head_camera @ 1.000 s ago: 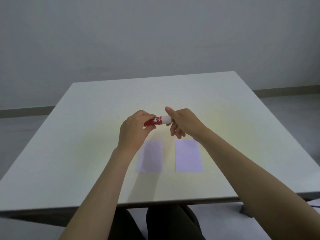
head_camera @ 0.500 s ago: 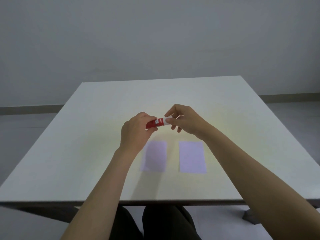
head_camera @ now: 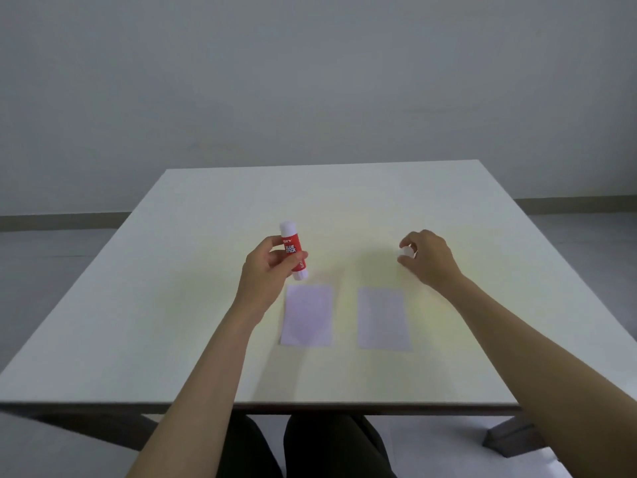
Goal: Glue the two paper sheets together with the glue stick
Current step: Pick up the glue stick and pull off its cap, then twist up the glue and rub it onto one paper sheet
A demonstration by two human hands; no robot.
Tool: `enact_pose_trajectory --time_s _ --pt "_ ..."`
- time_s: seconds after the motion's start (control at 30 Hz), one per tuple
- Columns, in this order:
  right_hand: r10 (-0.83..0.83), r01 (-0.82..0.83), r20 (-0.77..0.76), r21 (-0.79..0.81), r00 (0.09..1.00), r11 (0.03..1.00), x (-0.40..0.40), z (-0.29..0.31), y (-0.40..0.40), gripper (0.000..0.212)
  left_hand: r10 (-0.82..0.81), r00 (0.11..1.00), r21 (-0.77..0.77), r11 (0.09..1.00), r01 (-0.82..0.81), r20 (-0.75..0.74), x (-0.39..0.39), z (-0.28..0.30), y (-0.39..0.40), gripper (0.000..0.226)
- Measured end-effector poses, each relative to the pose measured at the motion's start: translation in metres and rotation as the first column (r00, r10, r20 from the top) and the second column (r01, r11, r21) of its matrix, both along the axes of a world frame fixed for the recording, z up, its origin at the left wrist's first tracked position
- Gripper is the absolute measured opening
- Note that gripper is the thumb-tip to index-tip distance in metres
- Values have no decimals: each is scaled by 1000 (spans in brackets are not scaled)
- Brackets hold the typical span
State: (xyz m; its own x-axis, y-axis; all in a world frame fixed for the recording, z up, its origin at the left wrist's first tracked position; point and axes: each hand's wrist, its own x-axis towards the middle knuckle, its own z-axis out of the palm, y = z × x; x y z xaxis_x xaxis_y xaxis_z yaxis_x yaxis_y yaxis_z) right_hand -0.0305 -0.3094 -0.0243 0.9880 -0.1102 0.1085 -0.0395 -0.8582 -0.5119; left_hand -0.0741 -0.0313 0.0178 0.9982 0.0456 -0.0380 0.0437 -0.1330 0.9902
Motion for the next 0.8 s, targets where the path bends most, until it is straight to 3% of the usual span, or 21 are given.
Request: enact_pose_trajectory --time_s 0.13,0.43,0.53,0.63,0.73,0.8 --pt "29 -29 15 -14 999 999 1 -4 6 23 22 999 -168 985 -27 -32 -3 2 -3 14" --pt "69 -68 -2 -131 998 989 -2 -3 9 41 86 996 -211 974 -86 -11 -3 0 -5 3" --pt "81 -60 132 -160 988 985 -8 10 17 52 116 993 -233 966 -110 11 -3 1 -7 3" --pt "161 -206 311 119 937 971 -24 32 52 50 155 988 -278 950 -143 22 -3 7 -13 6" --pt "348 -410 217 430 912 805 -44 44 96 55 178 984 -312 936 -161 25 -5 15 -21 6" --pt "375 -387 156 613 914 689 -49 45 114 45 191 981 -317 933 -170 37 -6 18 -24 5"
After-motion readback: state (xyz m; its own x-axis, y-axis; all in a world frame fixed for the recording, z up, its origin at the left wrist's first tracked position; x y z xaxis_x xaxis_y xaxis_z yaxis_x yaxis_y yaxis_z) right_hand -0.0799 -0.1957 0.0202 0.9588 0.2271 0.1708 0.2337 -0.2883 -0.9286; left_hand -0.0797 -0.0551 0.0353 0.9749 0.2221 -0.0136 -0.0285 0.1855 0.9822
